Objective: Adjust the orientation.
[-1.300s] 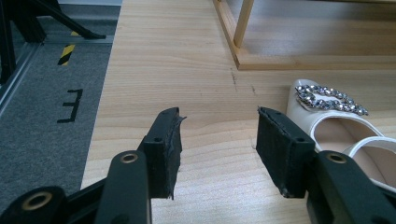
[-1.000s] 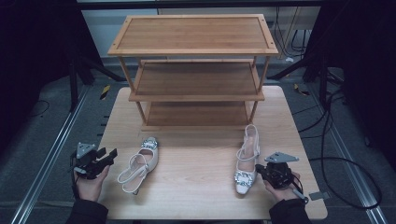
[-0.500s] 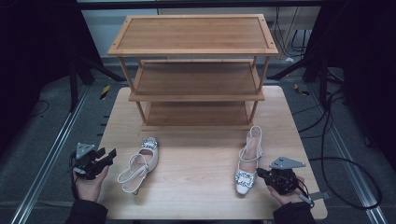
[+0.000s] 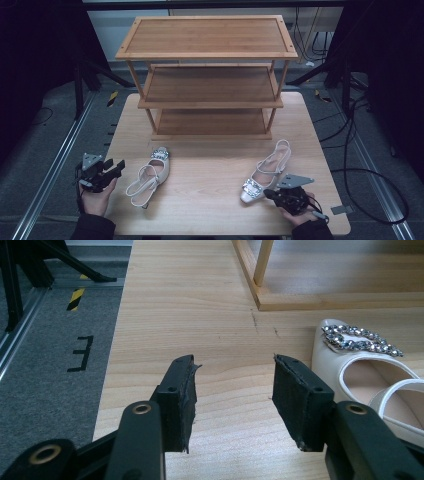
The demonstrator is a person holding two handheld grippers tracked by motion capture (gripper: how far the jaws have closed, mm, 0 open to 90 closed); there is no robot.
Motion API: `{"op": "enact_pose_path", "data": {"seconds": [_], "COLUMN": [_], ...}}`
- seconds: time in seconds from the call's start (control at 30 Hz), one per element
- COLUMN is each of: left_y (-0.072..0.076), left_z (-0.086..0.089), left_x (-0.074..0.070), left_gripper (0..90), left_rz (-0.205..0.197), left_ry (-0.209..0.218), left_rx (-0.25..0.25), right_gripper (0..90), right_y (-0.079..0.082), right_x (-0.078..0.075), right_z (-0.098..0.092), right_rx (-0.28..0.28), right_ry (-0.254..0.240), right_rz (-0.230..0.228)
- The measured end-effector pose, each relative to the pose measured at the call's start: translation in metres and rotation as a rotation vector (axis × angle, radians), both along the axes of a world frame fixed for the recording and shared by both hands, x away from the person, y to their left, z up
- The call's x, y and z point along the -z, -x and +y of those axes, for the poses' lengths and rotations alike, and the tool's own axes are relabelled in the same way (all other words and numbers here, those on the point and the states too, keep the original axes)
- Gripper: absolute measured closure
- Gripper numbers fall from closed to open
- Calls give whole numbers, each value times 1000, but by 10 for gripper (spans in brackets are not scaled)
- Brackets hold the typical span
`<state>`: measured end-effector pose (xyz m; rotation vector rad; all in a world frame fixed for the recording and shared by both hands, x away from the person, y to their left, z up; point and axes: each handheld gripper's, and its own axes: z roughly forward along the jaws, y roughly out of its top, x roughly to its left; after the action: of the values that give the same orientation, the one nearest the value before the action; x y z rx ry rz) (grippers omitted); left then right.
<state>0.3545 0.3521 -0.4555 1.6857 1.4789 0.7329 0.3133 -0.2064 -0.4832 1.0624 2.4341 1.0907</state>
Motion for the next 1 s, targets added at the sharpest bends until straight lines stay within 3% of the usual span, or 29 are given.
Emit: {"op": "enact_pose_path", "data": {"seconds": [0.03,0.13,0.27,0.33,0.47,0.57,0.63,0.8,0.83,0.87,0.9,1.0], "left_y": [0,0,-1,-1,-1,-1,0,-1,0,0,-1,-1], "left_z": [0,0,-1,-1,1,1,1,2,2,2,2,2], "left_x": [0,0,0,0,1,1,0,0,0,0,0,0], "left_gripper": [512,512,512,515,515,515,513,511,511,511,512,511], "left_rz": [-1,-4,1,0,2,2,-4,-2,-2,-2,-3,-3], "left_ry": [1,0,-9,-11,-8,-8,-9,-6,-6,-9,-10,-5], "left_rx": [-1,-2,-2,-4,-8,-9,-10,-11,-11,-10,-10,-11], "right_gripper": [900,900,900,900,900,898,846,806,788,788,761,759], "right_y": [-1,-7,-12,-17,-19,-18,-16,-13,-13,-13,-15,-16], "right_x": [1,2,4,3,3,3,0,-18,-29,-29,-41,-51], "right_z": [7,22,42,59,70,70,68,58,48,48,35,22], "right_rx": [0,2,-2,48,88,84,44,39,67,67,110,151], "right_ry": [13,-17,12,39,66,63,17,-52,-86,-86,-105,-126], "right_rz": [-6,3,-16,-19,-24,-25,-29,-97,-133,-133,-178,-207]}}
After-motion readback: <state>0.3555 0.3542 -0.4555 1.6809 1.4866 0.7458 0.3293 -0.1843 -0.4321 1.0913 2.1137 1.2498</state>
